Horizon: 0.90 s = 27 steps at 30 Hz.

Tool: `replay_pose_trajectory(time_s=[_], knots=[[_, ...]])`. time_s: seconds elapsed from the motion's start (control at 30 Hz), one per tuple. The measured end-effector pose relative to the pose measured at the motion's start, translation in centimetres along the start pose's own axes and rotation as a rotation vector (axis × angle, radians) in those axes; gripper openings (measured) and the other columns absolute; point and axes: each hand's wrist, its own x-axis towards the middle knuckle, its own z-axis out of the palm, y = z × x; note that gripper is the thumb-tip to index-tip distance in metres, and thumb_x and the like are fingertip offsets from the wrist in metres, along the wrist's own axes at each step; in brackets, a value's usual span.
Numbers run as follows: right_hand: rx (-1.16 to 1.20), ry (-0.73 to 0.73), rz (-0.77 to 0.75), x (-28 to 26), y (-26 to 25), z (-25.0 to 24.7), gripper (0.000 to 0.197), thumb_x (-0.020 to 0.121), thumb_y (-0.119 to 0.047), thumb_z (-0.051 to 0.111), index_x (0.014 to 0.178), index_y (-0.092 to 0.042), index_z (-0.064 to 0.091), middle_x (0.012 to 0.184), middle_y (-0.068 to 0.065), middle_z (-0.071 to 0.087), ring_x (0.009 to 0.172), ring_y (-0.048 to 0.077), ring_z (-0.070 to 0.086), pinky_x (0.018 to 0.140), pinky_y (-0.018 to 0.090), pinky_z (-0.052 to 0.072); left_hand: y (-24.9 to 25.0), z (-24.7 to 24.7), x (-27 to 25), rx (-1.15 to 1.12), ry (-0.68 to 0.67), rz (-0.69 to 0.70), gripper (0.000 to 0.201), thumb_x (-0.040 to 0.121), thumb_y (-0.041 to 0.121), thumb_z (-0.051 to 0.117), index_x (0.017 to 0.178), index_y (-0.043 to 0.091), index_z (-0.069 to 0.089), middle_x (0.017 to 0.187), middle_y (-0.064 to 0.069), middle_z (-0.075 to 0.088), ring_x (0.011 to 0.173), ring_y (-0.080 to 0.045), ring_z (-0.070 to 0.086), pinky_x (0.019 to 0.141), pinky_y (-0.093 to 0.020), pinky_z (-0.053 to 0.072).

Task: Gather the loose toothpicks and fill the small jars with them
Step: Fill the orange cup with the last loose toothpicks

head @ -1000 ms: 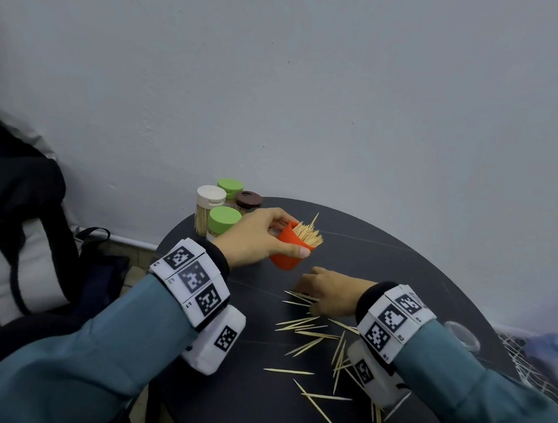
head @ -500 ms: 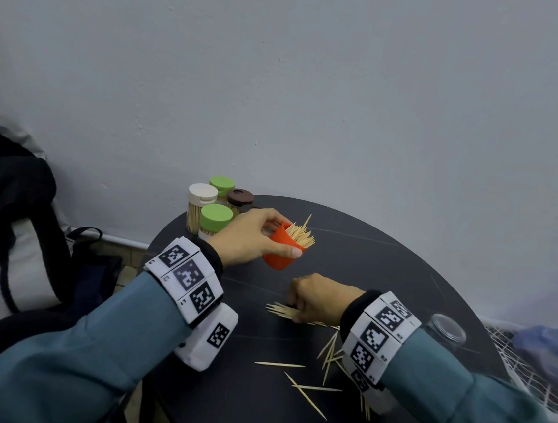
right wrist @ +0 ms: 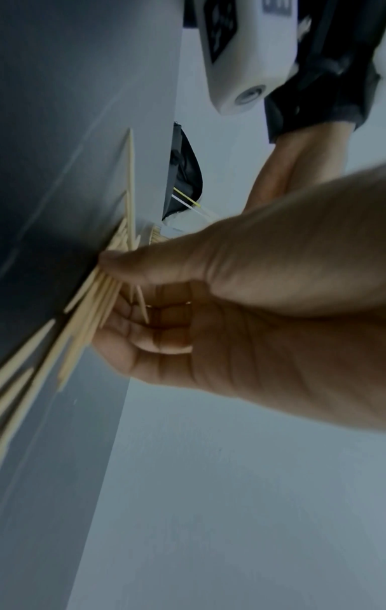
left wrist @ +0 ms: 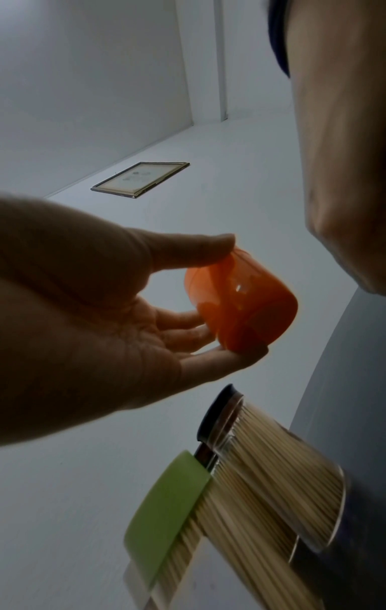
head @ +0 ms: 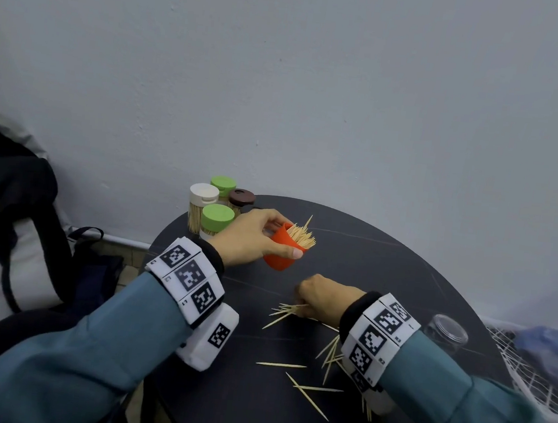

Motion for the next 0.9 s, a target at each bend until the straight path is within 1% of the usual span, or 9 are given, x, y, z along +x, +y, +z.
replay_pose_trajectory(time_s=[0.13, 0.23, 0.4, 0.5, 0.6, 0.67, 0.73, 0.8, 0.9], knots=[[0.057, 0.037, 0.011, 0.0, 0.8, 0.1, 0.031, 0.096, -0.021, 0.048, 0.117, 0.0, 0.055, 0.12, 0.017, 0.057, 0.109, 0.03, 0.056, 0.091, 0.036, 0.045, 0.0, 0.0, 0.1, -0.006, -0.003, 0.005, 0.056, 0.075, 0.026, 0.077, 0.125, 0.015, 0.054, 0.117, 0.0, 0.057, 0.107, -0.013, 0.053, 0.086, -0.025, 0.045], [0.158, 0.137, 0.022, -0.4, 2.1, -0.1, 0.028, 0.095, -0.021, 0.05, 0.116, -0.003, 0.055, 0.117, 0.015, 0.058, 0.106, 0.029, 0.058, 0.09, 0.035, 0.047, -0.1, 0.1, 0.3, -0.019, -0.002, 0.01, 0.055, 0.074, 0.026, 0.077, 0.123, 0.015, 0.054, 0.118, -0.001, 0.059, 0.108, -0.014, 0.055, 0.087, -0.025, 0.046], [0.387, 0.294, -0.008, -1.2, 3.9, -0.5, 0.017, 0.091, -0.016, 0.058, 0.102, -0.004, 0.062, 0.099, 0.009, 0.071, 0.088, 0.015, 0.064, 0.073, 0.014, 0.043, -0.2, 0.4, 0.6, -0.03, -0.006, 0.019, 0.054, 0.074, 0.025, 0.078, 0.122, 0.015, 0.055, 0.118, -0.001, 0.06, 0.105, -0.012, 0.056, 0.081, -0.021, 0.045], [0.426, 0.291, 0.002, -1.4, 4.7, -0.3, 0.019, 0.086, -0.016, 0.065, 0.102, -0.005, 0.068, 0.099, 0.008, 0.071, 0.089, 0.013, 0.065, 0.074, 0.015, 0.045, -0.3, 0.6, 0.7, -0.009, -0.011, 0.02, 0.056, 0.073, 0.028, 0.078, 0.123, 0.016, 0.054, 0.117, 0.001, 0.059, 0.107, -0.012, 0.055, 0.076, -0.019, 0.046], [0.414, 0.282, 0.018, -1.6, 5.5, -0.1, 0.016, 0.085, -0.015, 0.067, 0.097, -0.007, 0.072, 0.096, 0.007, 0.072, 0.075, 0.005, 0.059, 0.061, 0.004, 0.04, -0.1, 0.8, 0.7, -0.002, -0.017, 0.025, 0.056, 0.075, 0.028, 0.077, 0.124, 0.016, 0.053, 0.115, 0.003, 0.058, 0.103, -0.01, 0.054, 0.074, -0.015, 0.044], [0.47, 0.337, 0.035, -1.8, 5.9, -0.1, 0.014, 0.086, -0.017, 0.065, 0.092, -0.007, 0.072, 0.087, 0.004, 0.071, 0.064, -0.001, 0.055, 0.055, 0.001, 0.039, 0.0, 0.9, 0.8, -0.001, -0.019, 0.031, 0.056, 0.075, 0.027, 0.077, 0.124, 0.015, 0.053, 0.116, 0.002, 0.058, 0.103, -0.01, 0.053, 0.08, -0.017, 0.043], [0.562, 0.455, 0.052, -2.0, 6.3, -0.6, 0.017, 0.088, -0.021, 0.063, 0.089, -0.007, 0.071, 0.081, 0.001, 0.069, 0.062, -0.005, 0.055, 0.056, 0.0, 0.04, 0.0, 1.0, 0.8, -0.008, -0.017, 0.034, 0.056, 0.074, 0.026, 0.077, 0.124, 0.015, 0.054, 0.117, 0.001, 0.059, 0.103, -0.01, 0.054, 0.084, -0.02, 0.043], [0.76, 0.594, 0.057, -2.1, 6.5, -1.3, 0.013, 0.09, -0.017, 0.06, 0.088, -0.006, 0.068, 0.086, 0.007, 0.072, 0.066, -0.004, 0.059, 0.059, 0.002, 0.045, -0.1, 1.1, 0.9, -0.011, -0.012, 0.033, 0.055, 0.074, 0.025, 0.078, 0.122, 0.015, 0.055, 0.116, 0.001, 0.059, 0.103, -0.01, 0.055, 0.086, -0.02, 0.043], [1.188, 0.814, 0.023, -2.6, 5.9, -2.8, 0.008, 0.093, -0.008, 0.053, 0.087, -0.006, 0.057, 0.092, 0.019, 0.07, 0.069, 0.009, 0.066, 0.064, 0.019, 0.055, -0.3, 1.2, 1.1, -0.009, -0.014, 0.034, 0.054, 0.073, 0.026, 0.079, 0.121, 0.016, 0.056, 0.116, 0.001, 0.06, 0.108, -0.013, 0.056, 0.092, -0.023, 0.045]])
